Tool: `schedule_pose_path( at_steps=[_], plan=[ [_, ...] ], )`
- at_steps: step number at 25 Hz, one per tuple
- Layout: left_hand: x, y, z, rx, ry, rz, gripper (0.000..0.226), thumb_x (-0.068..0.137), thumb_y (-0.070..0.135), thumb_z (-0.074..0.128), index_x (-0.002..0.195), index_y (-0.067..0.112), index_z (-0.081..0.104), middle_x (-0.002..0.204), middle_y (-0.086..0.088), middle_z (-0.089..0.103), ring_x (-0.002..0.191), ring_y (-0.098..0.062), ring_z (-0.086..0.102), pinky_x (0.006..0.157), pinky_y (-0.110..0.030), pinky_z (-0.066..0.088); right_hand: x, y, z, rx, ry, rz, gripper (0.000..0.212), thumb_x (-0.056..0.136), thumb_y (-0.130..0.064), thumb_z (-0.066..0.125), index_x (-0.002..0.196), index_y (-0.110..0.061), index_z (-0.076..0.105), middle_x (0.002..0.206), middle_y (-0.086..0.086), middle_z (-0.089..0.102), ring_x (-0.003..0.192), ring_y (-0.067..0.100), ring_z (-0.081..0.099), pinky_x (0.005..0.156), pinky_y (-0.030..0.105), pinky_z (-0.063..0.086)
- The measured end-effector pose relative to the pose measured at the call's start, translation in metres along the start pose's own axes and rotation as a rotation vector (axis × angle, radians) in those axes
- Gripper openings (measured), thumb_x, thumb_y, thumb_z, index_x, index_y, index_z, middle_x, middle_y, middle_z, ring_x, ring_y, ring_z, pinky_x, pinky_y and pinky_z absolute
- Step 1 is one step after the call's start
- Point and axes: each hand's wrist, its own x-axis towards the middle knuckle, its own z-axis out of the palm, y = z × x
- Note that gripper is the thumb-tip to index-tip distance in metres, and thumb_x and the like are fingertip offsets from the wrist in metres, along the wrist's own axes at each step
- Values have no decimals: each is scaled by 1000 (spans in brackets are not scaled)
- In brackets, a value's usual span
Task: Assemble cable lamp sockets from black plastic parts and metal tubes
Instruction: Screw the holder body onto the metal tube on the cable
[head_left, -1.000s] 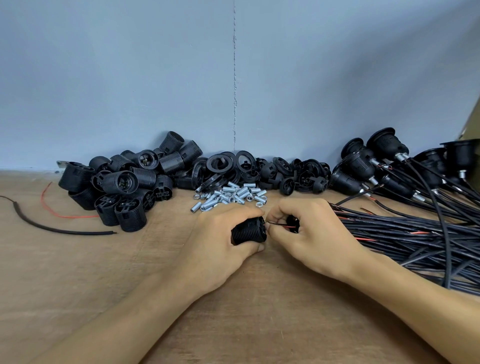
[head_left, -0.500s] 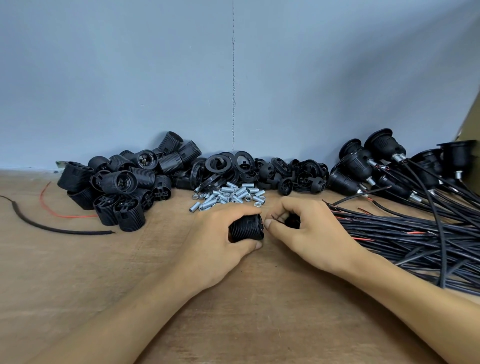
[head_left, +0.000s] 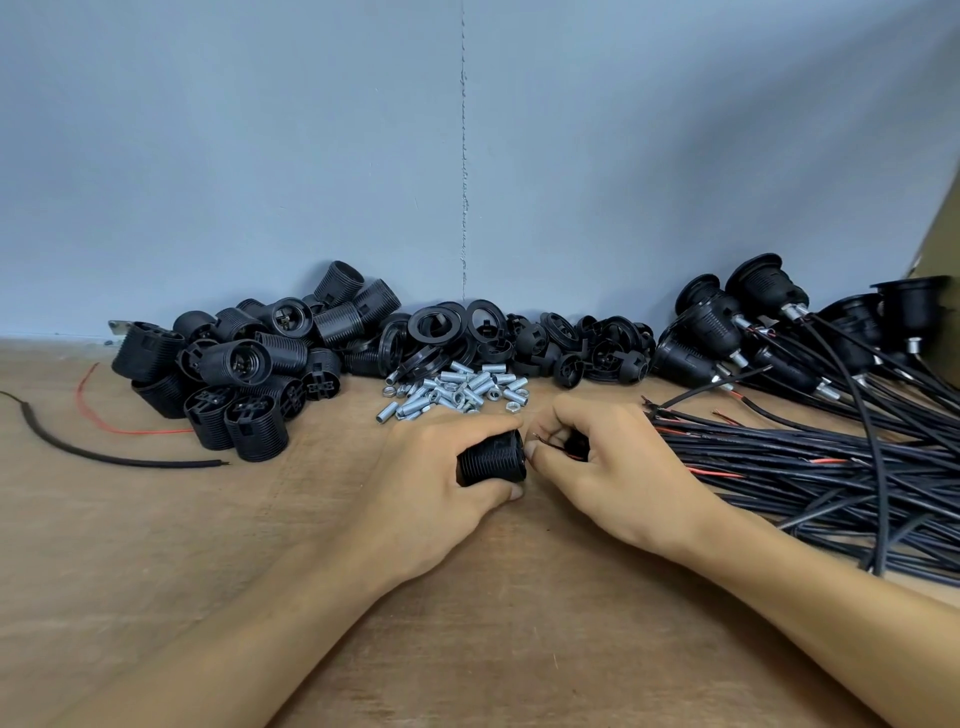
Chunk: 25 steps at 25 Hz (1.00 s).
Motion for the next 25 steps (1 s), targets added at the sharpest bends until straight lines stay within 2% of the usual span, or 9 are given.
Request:
schedule_pose_path(
  at_steps=[5,7,10,17,25],
  plan=[
    [0,-3,1,11,18,-28,67,67,30,91,122,49,58,96,17,72,98,0,61,88,-12,41,2,0,-2,64,-31,63,30,89,-17,70,68,-35,61,67,-25,63,68,-5,57,64,9,40],
    [0,-3,1,1,10,-49,60,67,31,91,119,48,65,98,17,72,99,0,62,89,-13,43,4,2,-3,61,-43,78,25,89,-19,71,69,-34,65,70,-22,65,69,-4,57,65,10,41],
    [1,-2,1,-2,-14,-49,65,68,31,91,120,54,61,99,19,71,100,1,60,89,-14,43,4,3,-3,93,-52,112,19,88,-16,68,73,-27,66,64,-21,61,64,-3,53,63,12,40],
    [1,-3,1,6,-20,-71,54,69,34,90,116,49,68,100,19,71,100,1,61,91,-20,46,4,9,-4,104,-91,121,17,88,-17,69,73,-25,67,63,-18,61,62,-2,53,62,15,41],
    [2,0,0,5,-26,-28,49,71,38,82,115,46,62,95,20,72,96,-4,64,86,-23,47,4,7,-8,16,-51,68,24,87,-23,75,71,-39,69,72,-28,67,74,-9,62,68,5,41]
  ],
)
